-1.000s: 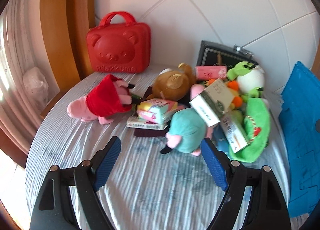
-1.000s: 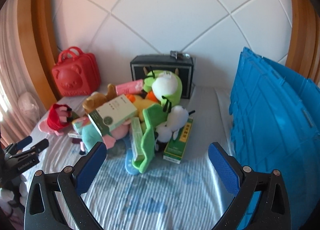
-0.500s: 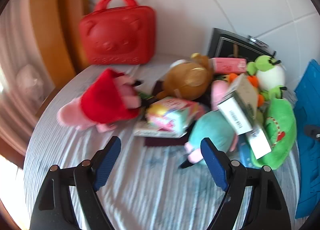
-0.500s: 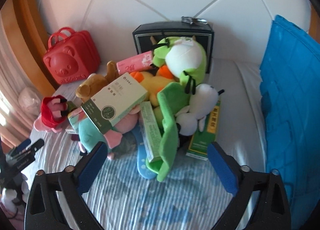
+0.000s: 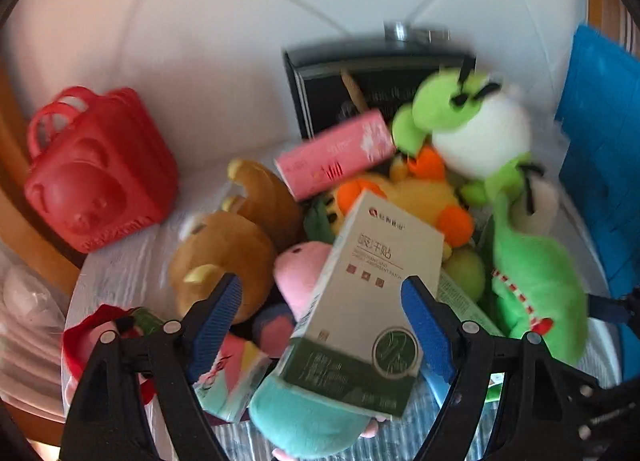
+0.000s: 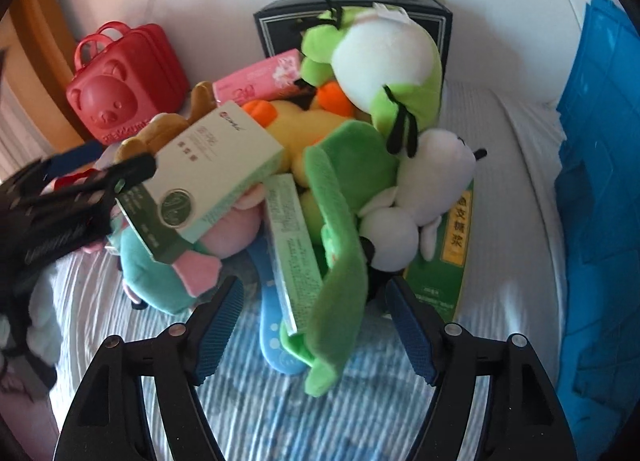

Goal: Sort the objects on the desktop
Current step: 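Grasp the white-green medicine box with the left tool while the right tool grasps the white tube box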

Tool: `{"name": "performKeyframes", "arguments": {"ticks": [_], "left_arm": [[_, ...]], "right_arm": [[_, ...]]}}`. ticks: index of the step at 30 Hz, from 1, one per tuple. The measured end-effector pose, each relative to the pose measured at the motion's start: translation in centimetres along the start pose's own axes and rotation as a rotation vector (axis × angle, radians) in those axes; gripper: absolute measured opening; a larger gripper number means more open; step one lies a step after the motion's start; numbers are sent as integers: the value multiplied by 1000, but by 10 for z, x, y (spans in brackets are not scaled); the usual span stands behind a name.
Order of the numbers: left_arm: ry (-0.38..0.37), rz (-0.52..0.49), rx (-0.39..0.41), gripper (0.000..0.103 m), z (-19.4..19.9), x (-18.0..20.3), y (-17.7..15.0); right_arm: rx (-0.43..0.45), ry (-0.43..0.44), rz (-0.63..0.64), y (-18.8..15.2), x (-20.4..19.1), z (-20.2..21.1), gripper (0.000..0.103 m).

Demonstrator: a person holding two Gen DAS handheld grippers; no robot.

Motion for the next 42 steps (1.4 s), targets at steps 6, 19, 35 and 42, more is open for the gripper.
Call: {"name": "performKeyframes", "arguments": {"ticks": [6, 19, 35, 42], "left_arm": [[-76, -42, -145, 84, -37, 40, -51], [-113, 148, 3, 75, 14, 36, -127], [-137, 141, -28, 72, -6, 41, -137], [-160, 139, -64, 48, -15, 37, -135]], "right_arm": [[3, -2, -21, -1, 20, -5, 78], [118, 64, 120, -14, -19, 29, 58], [143, 86, 178, -7, -38, 17, 42], [89, 129, 241, -2, -69, 7, 21]]}}
Point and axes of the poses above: each gripper's, at about its wrist camera, not at the fingertips, and z roughly against the way its jaws point, x to its right, y to its top, the point moved 9 cm from there along -z, roughly the way its jaws point, and after that the axes turned 12 degrees about -x, right-handed, at the moved point
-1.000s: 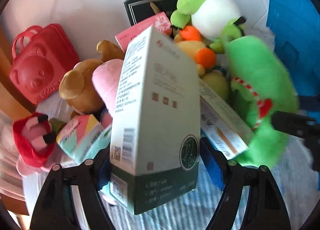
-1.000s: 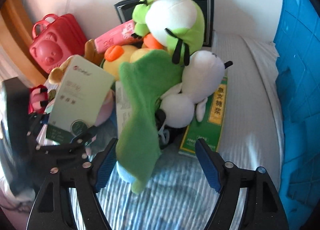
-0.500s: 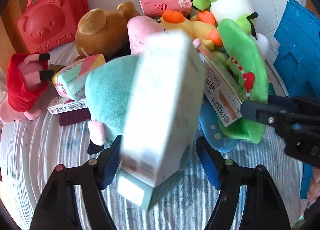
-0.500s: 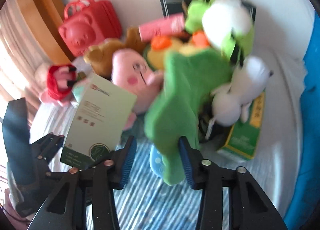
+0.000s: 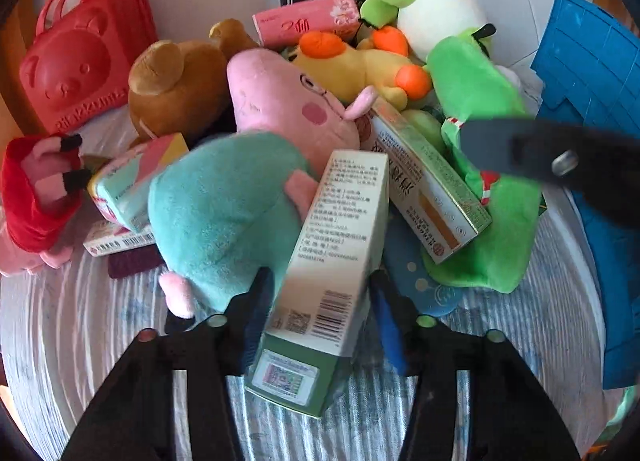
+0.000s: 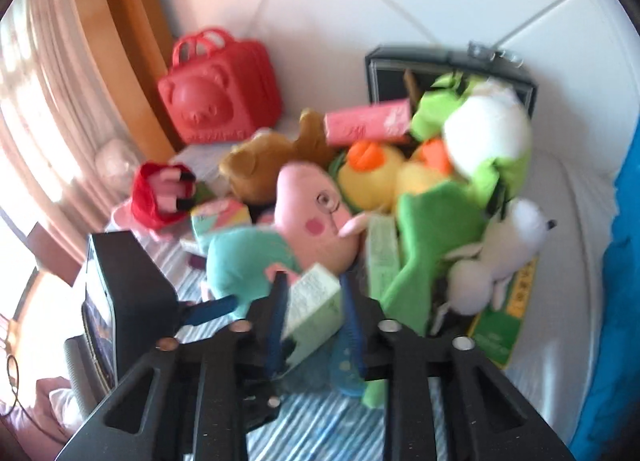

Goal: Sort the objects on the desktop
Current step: 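Grasp the white-green medicine box with the left tool while the right tool grasps the white tube box, then lift both boxes and carry them over the blue crate with both tools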

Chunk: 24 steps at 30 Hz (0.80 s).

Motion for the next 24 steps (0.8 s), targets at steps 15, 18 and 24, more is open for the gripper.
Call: {"name": "performKeyframes", "arguments": {"ticks": [15, 18, 24], "left_arm": [[-1, -21, -37, 36, -18, 18, 10], [3, -27, -12, 34, -8, 21, 10], [4, -21, 108, 34, 44, 26, 16]], "right_arm": [[-171, -41, -123, -28, 63, -73, 37], [-162, -55, -109, -31, 60, -71, 32], [22, -86, -68, -26, 39, 1, 29]]}}
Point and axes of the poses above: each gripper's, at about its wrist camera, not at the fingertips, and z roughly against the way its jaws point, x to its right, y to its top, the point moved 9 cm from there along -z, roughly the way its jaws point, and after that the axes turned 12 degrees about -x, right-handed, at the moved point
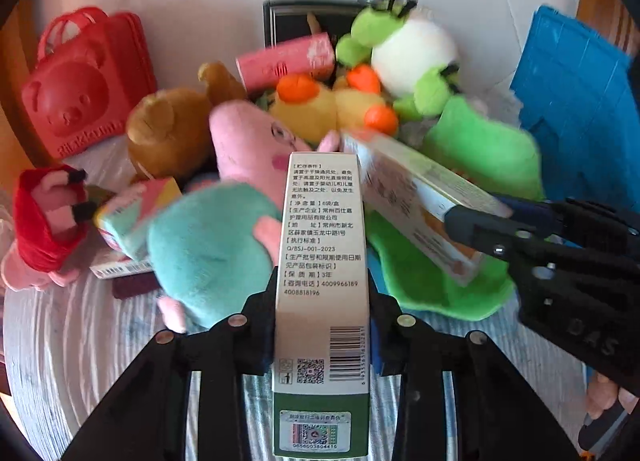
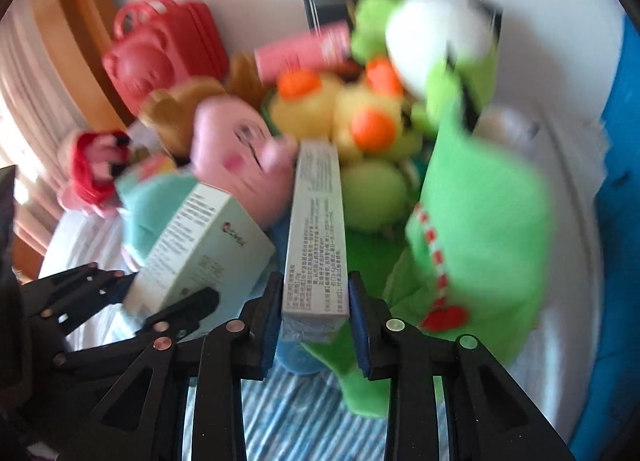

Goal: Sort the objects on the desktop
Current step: 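Lift both boxes and carry them over the blue crate with both tools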

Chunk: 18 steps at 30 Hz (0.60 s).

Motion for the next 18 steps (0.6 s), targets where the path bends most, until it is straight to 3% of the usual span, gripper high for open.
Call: {"name": "performKeyframes", "arguments": {"ticks": [9, 18], "left_arm": [[29, -17, 241, 34, 120, 14, 13], [-15, -113, 428, 34, 214, 83, 14]], "right_arm": [[340, -144, 79, 0, -29, 150, 29], [598, -348, 39, -40, -29, 290, 29]]}}
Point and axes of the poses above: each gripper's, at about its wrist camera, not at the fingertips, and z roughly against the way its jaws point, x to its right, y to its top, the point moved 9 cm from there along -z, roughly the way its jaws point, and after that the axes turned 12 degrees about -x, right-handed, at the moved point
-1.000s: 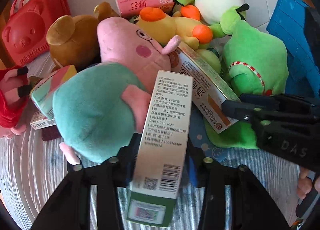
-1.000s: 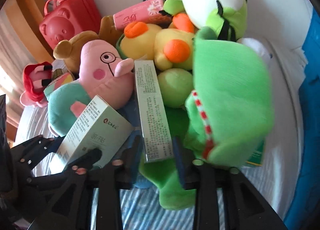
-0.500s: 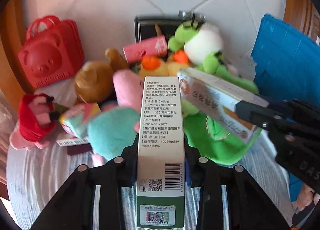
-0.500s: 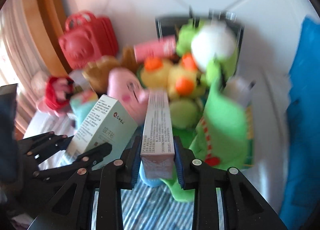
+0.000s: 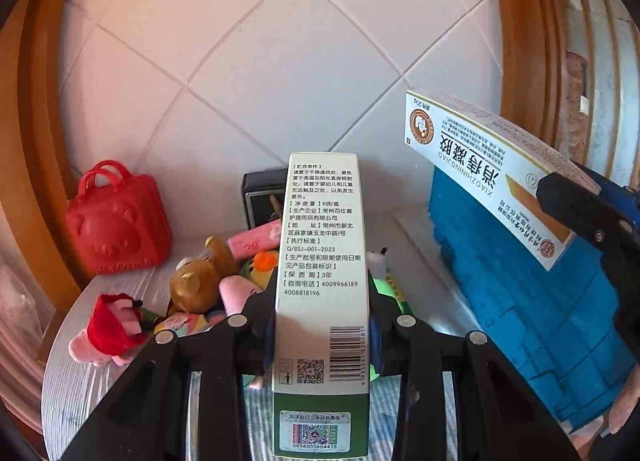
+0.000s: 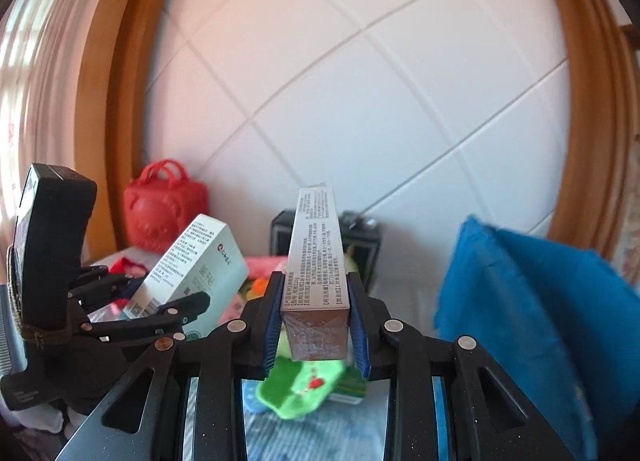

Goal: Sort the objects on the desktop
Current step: 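Lift both boxes and carry them over the blue crate with both tools, then open both tools to drop the two boxes into the crate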

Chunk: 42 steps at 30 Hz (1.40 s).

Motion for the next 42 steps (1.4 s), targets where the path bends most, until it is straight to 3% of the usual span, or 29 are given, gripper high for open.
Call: {"name": "performKeyframes", "arguments": {"ticks": [6, 10, 14, 18, 22, 29, 33, 39, 42], "left_arm": [[-91, -69, 100, 34, 41, 76, 30], [-168, -110, 145, 34, 63, 140, 49], [-220, -150, 160, 34, 76, 202, 63], [-271, -178, 121, 34, 78, 264, 67], [-293, -214, 35, 34, 66, 320, 58], [-263, -295, -100, 34, 41, 388, 28], [-251, -300, -153, 34, 33, 401, 17], [-204, -303, -157, 36, 37, 408, 12], [-194, -289, -143, 46, 39, 400, 12]], "right_arm": [[111, -182, -47, 8, 64, 77, 29], [138, -307, -96, 0, 122, 113, 29], [135, -406, -148, -21, 185, 141, 29], [111, -469, -182, -44, 244, 158, 29], [70, -487, -200, -68, 291, 161, 29], [-45, -479, -221, -111, 342, 138, 29], [-106, -465, -234, -131, 361, 128, 29], [-143, -439, -223, -142, 370, 121, 29], [-142, -425, -225, -142, 366, 120, 29]]}}
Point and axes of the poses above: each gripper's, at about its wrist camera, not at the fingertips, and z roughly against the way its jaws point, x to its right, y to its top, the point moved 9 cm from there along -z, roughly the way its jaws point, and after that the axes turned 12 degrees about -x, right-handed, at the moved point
